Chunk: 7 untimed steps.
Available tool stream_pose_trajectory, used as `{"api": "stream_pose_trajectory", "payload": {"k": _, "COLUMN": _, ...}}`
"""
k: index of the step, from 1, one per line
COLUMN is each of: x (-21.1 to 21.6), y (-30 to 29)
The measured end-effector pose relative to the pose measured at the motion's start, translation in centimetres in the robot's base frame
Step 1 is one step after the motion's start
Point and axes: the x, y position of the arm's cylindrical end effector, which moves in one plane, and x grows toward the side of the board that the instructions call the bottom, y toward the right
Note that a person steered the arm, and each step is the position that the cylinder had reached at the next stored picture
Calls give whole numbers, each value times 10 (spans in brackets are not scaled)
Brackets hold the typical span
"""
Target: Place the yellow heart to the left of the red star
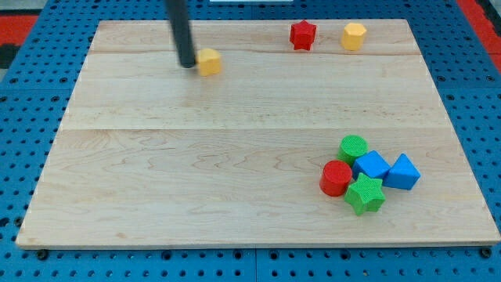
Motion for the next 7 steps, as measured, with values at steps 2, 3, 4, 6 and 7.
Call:
{"api": "stream_pose_trajectory", "payload": {"k": 2, "x": 27, "y": 47}}
{"api": "stream_pose_trajectory", "payload": {"k": 3, "x": 42, "y": 74}}
{"api": "stream_pose_trajectory", "payload": {"k": 4, "x": 16, "y": 62}}
{"api": "stream_pose_trajectory", "payload": {"k": 6, "x": -18, "y": 64}}
{"api": "stream_pose_trajectory", "payload": {"k": 7, "x": -10, "y": 77}}
